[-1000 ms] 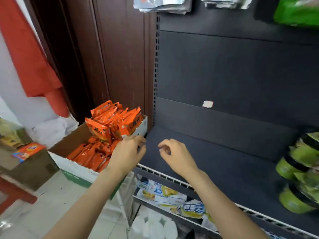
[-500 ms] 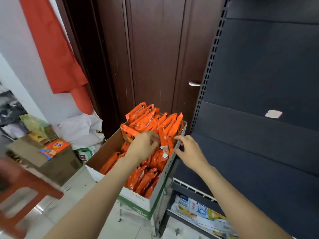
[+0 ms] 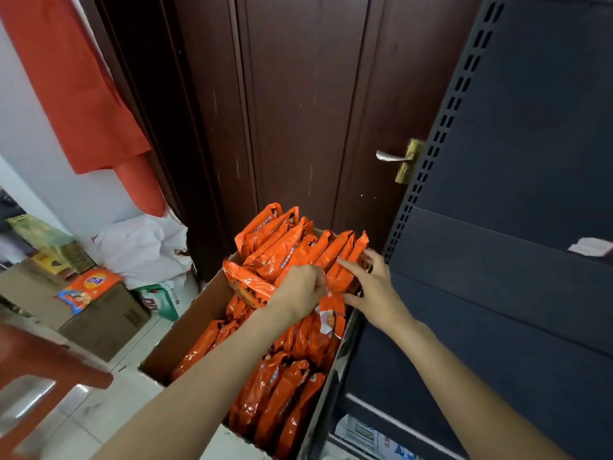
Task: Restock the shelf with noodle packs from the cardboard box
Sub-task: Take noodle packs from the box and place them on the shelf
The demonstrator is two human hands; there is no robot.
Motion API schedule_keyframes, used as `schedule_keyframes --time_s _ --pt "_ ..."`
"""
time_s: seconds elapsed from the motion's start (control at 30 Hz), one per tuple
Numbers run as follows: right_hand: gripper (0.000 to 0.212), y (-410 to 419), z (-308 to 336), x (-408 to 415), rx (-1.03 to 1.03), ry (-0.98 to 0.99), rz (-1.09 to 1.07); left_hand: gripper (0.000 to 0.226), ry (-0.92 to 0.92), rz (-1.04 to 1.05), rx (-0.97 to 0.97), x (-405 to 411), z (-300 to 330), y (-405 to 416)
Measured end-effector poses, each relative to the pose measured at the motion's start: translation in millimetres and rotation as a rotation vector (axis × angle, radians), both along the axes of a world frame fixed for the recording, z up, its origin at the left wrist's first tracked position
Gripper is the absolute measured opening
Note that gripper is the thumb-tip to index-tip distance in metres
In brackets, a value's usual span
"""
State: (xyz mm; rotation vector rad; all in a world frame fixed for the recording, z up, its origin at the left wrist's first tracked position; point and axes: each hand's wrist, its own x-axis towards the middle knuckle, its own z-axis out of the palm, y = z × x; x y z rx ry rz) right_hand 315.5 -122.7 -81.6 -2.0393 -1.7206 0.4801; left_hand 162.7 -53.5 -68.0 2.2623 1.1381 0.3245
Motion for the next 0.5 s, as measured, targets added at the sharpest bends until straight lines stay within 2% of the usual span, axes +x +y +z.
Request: schedule_keyframes --time_s 0.1,0.2,0.27,0.43,0.5 --pt "0.064 7.8 6.3 6.2 0.089 -0.181 0.125 0.005 -0.109 -0.031 0.008 -0.8 2.9 5.9" --pt "0.052 16.0 16.1 6.0 0.06 -0.16 0.214 0.005 -0.184 -0.061 0.03 -1.3 9.6 9.4" --pt "0.042 17.8 23.7 4.3 0.088 -0.094 0.171 0.006 -0.235 -0.071 0.021 -2.1 17.1 12.2" --pt "0.017 24.4 48.9 -0.1 0.257 -0.066 0.053 0.007 -0.467 -0.015 -0.042 -9.8 44.7 19.7" --pt "0.009 24.5 56.2 0.3 0.274 -0.027 -0.025 0.032 -0.458 -0.038 -0.119 -15.2 48.3 20.1"
